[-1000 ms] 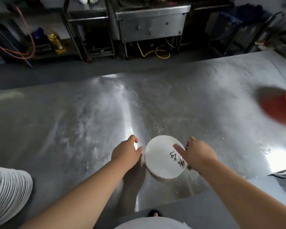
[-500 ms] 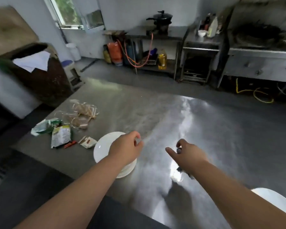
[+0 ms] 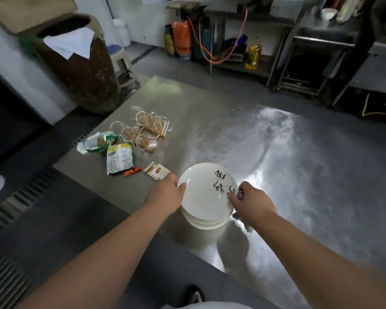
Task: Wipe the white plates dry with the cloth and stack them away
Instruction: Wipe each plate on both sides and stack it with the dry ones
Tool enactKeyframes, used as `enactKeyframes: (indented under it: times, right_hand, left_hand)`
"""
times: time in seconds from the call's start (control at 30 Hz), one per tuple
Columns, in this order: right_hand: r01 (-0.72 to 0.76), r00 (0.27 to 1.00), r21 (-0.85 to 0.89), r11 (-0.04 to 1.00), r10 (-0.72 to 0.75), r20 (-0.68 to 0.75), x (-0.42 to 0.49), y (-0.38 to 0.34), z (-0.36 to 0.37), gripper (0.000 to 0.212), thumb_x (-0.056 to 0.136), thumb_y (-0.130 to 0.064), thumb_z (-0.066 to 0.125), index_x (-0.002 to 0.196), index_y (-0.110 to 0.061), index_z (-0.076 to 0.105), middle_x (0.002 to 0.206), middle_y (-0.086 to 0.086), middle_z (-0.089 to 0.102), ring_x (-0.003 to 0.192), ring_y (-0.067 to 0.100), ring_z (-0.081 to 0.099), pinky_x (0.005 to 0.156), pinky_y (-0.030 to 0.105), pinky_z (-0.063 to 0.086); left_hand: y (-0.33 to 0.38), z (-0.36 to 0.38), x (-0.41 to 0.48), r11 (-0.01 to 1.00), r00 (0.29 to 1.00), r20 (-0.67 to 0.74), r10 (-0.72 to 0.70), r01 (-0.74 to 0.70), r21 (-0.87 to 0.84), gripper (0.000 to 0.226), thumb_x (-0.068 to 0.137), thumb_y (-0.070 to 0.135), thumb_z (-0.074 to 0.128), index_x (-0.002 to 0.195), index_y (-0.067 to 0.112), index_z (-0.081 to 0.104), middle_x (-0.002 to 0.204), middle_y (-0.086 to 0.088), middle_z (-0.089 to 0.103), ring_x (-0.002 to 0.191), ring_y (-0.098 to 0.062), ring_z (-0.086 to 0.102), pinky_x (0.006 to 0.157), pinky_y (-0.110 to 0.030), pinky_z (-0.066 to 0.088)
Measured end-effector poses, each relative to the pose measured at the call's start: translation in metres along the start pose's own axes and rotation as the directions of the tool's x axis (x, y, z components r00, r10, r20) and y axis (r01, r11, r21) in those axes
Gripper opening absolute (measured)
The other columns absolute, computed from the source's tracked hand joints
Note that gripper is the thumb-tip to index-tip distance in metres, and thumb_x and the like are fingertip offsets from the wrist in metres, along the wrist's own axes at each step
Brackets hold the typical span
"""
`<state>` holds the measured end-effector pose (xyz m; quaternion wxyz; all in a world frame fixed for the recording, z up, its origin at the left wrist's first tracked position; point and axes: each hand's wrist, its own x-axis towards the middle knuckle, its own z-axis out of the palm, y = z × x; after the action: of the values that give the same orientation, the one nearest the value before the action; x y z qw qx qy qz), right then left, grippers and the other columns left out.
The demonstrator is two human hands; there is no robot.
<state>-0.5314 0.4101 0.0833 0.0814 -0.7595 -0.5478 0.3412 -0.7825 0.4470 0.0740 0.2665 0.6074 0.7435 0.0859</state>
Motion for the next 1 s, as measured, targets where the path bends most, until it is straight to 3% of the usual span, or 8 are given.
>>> enactKeyframes:
  times: [0.13, 0.33, 0.5, 0.7, 0.83, 1.0]
  right_hand:
    - [-0.037, 0.999, -0.021, 0.999, 0.036, -0.034, 0.005, -0.006, 0.001, 0.015, 0.098, -0.038, 0.052, 0.094, -0.023, 0.051, 0.053, -0.011, 0.065, 0.061, 0.015, 0.066, 0.053, 0.028, 0.042]
    - [-0.049, 0.996, 0.094, 0.994, 0.057, -0.076, 0.000, 0.001, -0.005, 0.020, 0.099, -0.038, 0.054, 0.092, -0.019, 0.051, 0.070, -0.005, 0.068, 0.064, 0.014, 0.063, 0.056, 0.029, 0.046]
    - [-0.085, 0.979, 0.206, 0.975, 0.120, -0.163, -0.015, 0.033, -0.034, 0.018, 0.101, -0.035, 0.056, 0.095, -0.018, 0.053, 0.065, -0.009, 0.063, 0.059, 0.006, 0.057, 0.053, 0.027, 0.037]
    - [-0.232, 0.933, 0.250, 0.940, 0.288, -0.214, -0.047, 0.133, -0.069, 0.022, 0.099, -0.040, 0.059, 0.090, -0.022, 0.051, 0.080, -0.001, 0.064, 0.067, 0.015, 0.059, 0.054, 0.030, 0.039]
    - [-0.352, 0.900, 0.218, 0.910, 0.393, -0.188, -0.075, 0.200, -0.076, 0.022, 0.096, -0.042, 0.057, 0.087, -0.024, 0.050, 0.082, -0.002, 0.066, 0.076, 0.021, 0.062, 0.065, 0.035, 0.048]
    - [-0.422, 0.893, 0.165, 0.892, 0.440, -0.091, -0.094, 0.261, -0.070, 0.020, 0.098, -0.043, 0.057, 0.091, -0.025, 0.052, 0.085, -0.002, 0.066, 0.076, 0.018, 0.064, 0.066, 0.036, 0.050]
  left_hand:
    - [-0.003, 0.002, 0.010, 0.999, 0.999, 0.034, 0.033, -0.034, 0.012, 0.028, 0.102, 0.046, 0.050, 0.085, 0.023, 0.050, 0.086, 0.000, 0.064, 0.084, -0.028, 0.064, 0.083, -0.046, 0.059]
    - [0.012, -0.003, 0.011, 0.992, 0.993, -0.019, 0.114, -0.113, 0.048, 0.030, 0.104, 0.042, 0.048, 0.082, 0.021, 0.050, 0.081, -0.002, 0.062, 0.077, -0.025, 0.062, 0.073, -0.041, 0.057]
    - [0.062, 0.003, 0.007, 0.970, 0.970, -0.064, 0.236, -0.231, 0.072, 0.032, 0.102, 0.041, 0.050, 0.077, 0.021, 0.043, 0.074, 0.002, 0.056, 0.071, -0.026, 0.054, 0.060, -0.037, 0.039]
    - [0.146, 0.064, -0.029, 0.918, 0.917, 0.058, 0.396, -0.394, -0.036, 0.030, 0.104, 0.035, 0.047, 0.079, 0.020, 0.041, 0.072, 0.000, 0.056, 0.065, -0.023, 0.050, 0.054, -0.036, 0.030]
    - [0.176, 0.126, -0.056, 0.910, 0.892, 0.184, 0.414, -0.412, -0.049, 0.030, 0.104, 0.033, 0.044, 0.078, 0.021, 0.037, 0.072, 0.000, 0.054, 0.067, -0.024, 0.048, 0.055, -0.037, 0.030]
    - [0.177, 0.191, -0.091, 0.904, 0.866, 0.292, 0.405, -0.428, 0.014, 0.029, 0.106, 0.037, 0.045, 0.082, 0.021, 0.040, 0.075, 0.000, 0.056, 0.064, -0.016, 0.049, 0.056, -0.036, 0.032]
